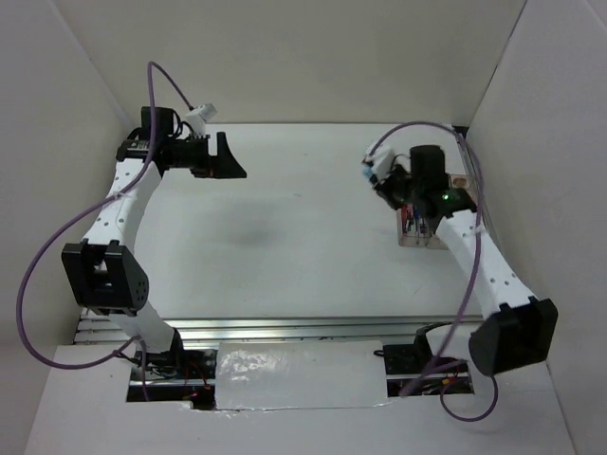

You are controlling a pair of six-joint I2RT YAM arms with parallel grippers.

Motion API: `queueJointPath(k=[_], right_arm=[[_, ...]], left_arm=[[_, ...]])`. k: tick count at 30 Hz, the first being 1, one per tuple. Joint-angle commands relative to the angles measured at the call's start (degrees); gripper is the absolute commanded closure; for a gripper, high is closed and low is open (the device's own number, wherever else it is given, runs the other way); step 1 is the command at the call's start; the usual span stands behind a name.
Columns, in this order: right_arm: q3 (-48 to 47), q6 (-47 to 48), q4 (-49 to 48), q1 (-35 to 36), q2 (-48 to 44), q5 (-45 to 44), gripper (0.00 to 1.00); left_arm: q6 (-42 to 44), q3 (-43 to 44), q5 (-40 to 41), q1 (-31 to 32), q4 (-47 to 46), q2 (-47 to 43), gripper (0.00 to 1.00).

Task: Sort the stationery into containers
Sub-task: Place the stationery in the storage box, then reset both arms

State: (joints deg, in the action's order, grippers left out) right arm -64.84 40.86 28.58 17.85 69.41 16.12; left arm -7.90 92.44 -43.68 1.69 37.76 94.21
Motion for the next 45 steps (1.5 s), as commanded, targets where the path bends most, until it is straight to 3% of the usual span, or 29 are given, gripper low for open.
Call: queueJointPath(k=[1, 4, 5, 9, 10, 17, 26, 32, 35, 38, 45], right_arm=[[-5.82, -17.90, 7.81, -17.08, 6.85, 2.07, 1.00], [-10.38, -19.59, 8.60, -25.29, 11.96, 1.73, 1.00], [-11.87, -20.11, 9.12, -28.71, 15.63, 1.20, 1.00], [-20.14, -20.91, 12.64, -33.66, 24.18, -0.47, 1.00], [-21.02, -21.00, 12.99, -34.10, 25.41, -1.26, 1.00], [-22.97, -22.66, 12.73, -35.60, 33.24, -3.02, 1.00], [-18.84, -23.20, 11.33, -35.95, 37.03, -4.69, 0.94], [-15.32, -23.37, 10.62, -35.95, 37.20, -5.48, 0.80], [-14.09, -23.46, 10.80, -35.95, 36.86, -5.57, 0.62], [-13.12, -23.72, 10.80, -35.86, 35.02, -5.22, 0.52], [-16.11, -24.25, 15.28, -35.95, 24.30, 0.75, 0.50]], left_arm=[[2.36, 1.33, -3.15, -4.39, 6.79, 4.83, 0.01], [2.81, 0.12, -5.79, -7.84, 6.99, 4.50, 0.01], [1.67, -4.25, -6.67, -8.98, 4.37, 1.27, 0.01], [-10.10, -16.84, -8.62, -14.78, -19.14, -9.12, 0.01], [-10.46, -17.99, -8.35, -14.96, -20.52, -10.53, 0.01], [-1.16, -12.55, -0.53, -12.86, -10.17, -12.65, 0.01], [0.60, -14.75, 9.47, -10.84, -10.16, -14.94, 0.01], [0.78, -15.01, 12.74, -9.69, -9.55, -14.85, 0.01], [0.96, -15.01, 13.44, -9.61, -9.11, -14.76, 0.01], [1.22, -15.45, 15.11, -9.43, -9.02, -15.02, 0.01], [3.85, -15.28, 18.80, -9.34, -7.18, -16.61, 0.01]])
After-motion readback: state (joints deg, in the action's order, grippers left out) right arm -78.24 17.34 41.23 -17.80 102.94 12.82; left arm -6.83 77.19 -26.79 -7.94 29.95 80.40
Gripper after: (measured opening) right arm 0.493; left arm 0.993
